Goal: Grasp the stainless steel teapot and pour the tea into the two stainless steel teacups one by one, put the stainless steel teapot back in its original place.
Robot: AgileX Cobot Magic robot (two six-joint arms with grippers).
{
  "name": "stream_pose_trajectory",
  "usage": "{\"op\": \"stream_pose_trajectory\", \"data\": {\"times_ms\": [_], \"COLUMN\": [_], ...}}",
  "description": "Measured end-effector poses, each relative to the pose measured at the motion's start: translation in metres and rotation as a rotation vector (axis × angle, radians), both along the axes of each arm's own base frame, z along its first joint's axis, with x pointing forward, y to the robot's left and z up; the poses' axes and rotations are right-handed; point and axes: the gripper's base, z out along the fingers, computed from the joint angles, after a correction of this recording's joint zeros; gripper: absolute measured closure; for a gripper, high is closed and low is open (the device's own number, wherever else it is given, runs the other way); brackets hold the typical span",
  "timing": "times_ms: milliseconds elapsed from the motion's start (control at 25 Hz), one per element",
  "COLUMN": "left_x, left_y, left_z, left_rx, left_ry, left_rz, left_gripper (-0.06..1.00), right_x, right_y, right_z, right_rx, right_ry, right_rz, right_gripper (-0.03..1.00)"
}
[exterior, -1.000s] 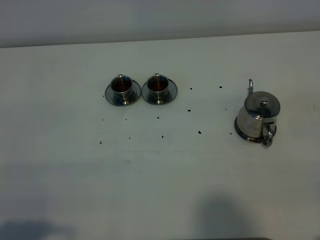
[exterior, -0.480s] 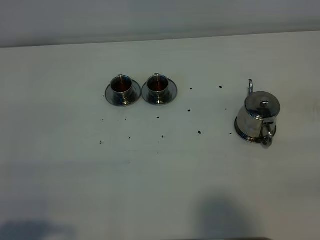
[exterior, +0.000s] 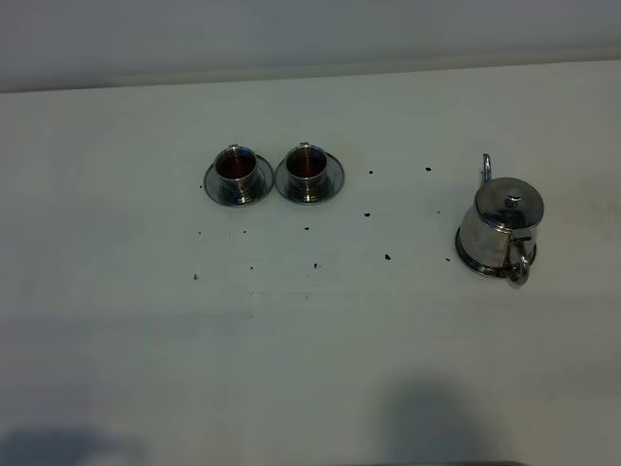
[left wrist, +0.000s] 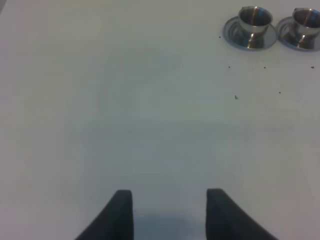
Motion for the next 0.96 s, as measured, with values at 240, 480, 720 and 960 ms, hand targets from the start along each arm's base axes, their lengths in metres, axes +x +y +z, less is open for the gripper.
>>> {"op": "stream_pose_trajectory", "data": {"times_ms": [240, 480, 720, 960], "left_x": [0.0, 0.0, 0.0, 0.0], "left_y": [0.0, 0.0, 0.0, 0.0], "left_z": [0.0, 0.0, 0.0, 0.0], "left_rx": [0.001, 0.001, 0.001, 0.001], "left_ry": [0.0, 0.0, 0.0, 0.0], "left_rz": [-0.001, -0.001, -0.001, -0.001], "left_gripper": [0.57, 0.57, 0.57, 0.57], "right_x": [0.0001, 0.0001, 0.0001, 0.0001], "right_y": [0.0001, 0.0002, 0.0004, 0.0004], "right_z": [0.0, 0.0, 0.0, 0.0], "right_rx": [0.0, 0.0, 0.002, 0.003], "right_ry": [0.0, 0.0, 0.0, 0.0], "right_rz": [-0.034, -0.033, -0.032, -0.033], "right_gripper": [0.47, 0.47, 0.47, 0.47]}}
